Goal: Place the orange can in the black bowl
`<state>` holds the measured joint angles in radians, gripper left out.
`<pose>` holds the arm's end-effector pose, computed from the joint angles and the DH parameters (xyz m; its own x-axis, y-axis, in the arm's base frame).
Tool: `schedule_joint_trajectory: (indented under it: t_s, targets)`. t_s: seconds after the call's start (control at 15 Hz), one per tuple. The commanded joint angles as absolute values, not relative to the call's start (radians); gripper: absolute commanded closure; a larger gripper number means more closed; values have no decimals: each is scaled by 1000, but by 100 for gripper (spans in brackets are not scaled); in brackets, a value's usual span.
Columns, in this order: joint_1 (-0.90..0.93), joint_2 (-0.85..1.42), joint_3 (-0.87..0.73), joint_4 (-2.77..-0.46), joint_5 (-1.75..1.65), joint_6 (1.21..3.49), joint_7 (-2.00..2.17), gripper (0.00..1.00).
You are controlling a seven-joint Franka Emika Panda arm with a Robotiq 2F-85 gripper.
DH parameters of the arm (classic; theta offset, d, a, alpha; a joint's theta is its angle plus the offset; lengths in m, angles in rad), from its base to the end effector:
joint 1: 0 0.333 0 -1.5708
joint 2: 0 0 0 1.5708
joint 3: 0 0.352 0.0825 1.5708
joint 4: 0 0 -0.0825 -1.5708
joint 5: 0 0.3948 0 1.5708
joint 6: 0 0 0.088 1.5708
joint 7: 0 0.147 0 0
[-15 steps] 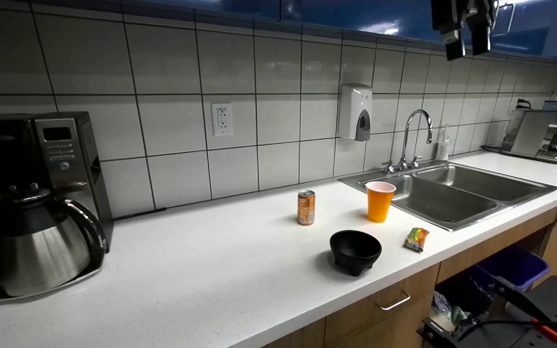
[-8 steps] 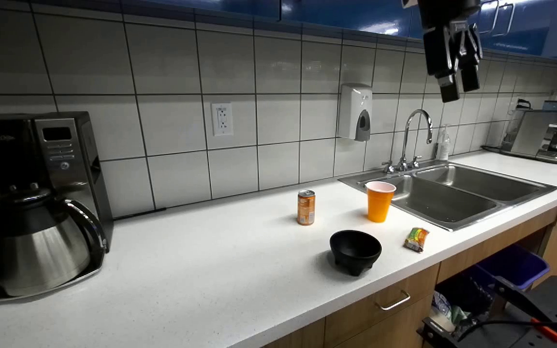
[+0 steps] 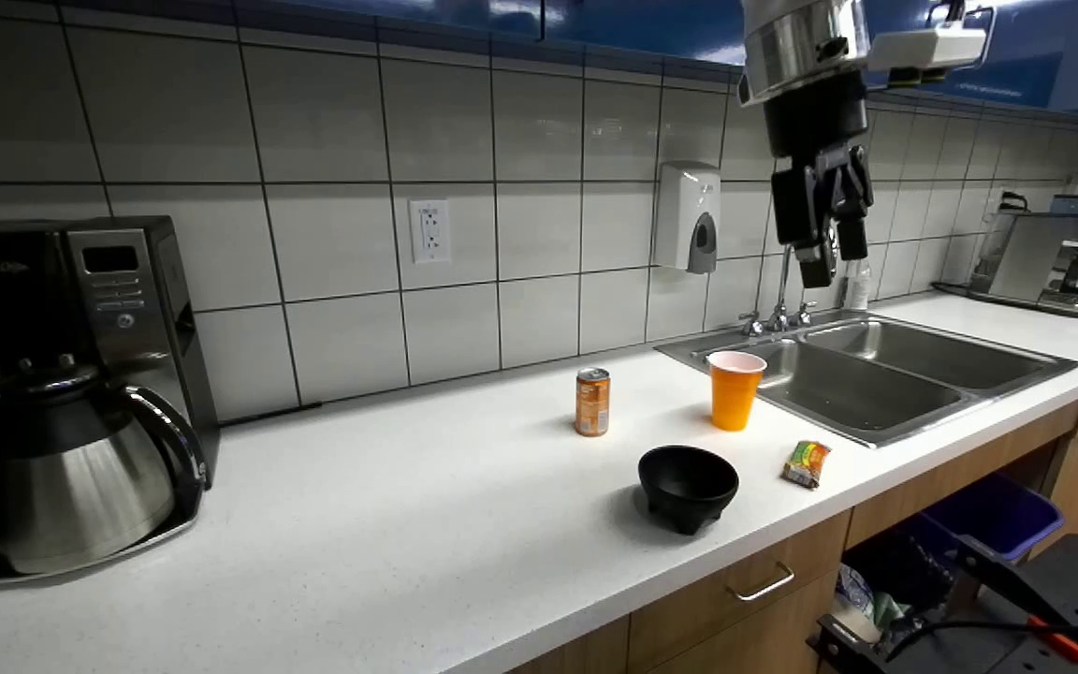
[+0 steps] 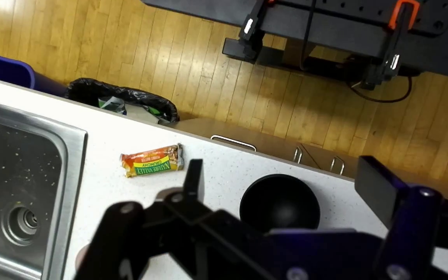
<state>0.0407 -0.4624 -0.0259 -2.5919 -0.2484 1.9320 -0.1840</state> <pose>0.3549 -0.0206 0.3865 0.9297 0.2819 -0.2372 0.3229 -0.9334 0.1565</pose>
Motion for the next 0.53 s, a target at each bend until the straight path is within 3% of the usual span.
schedule_joint_trajectory:
  t_s: [0.0, 0.47]
  targets:
    - [25, -353, -22, -2574, -261, 2056, -160, 0]
    - [5, -102, -10, -2527, -275, 2342, -81, 0]
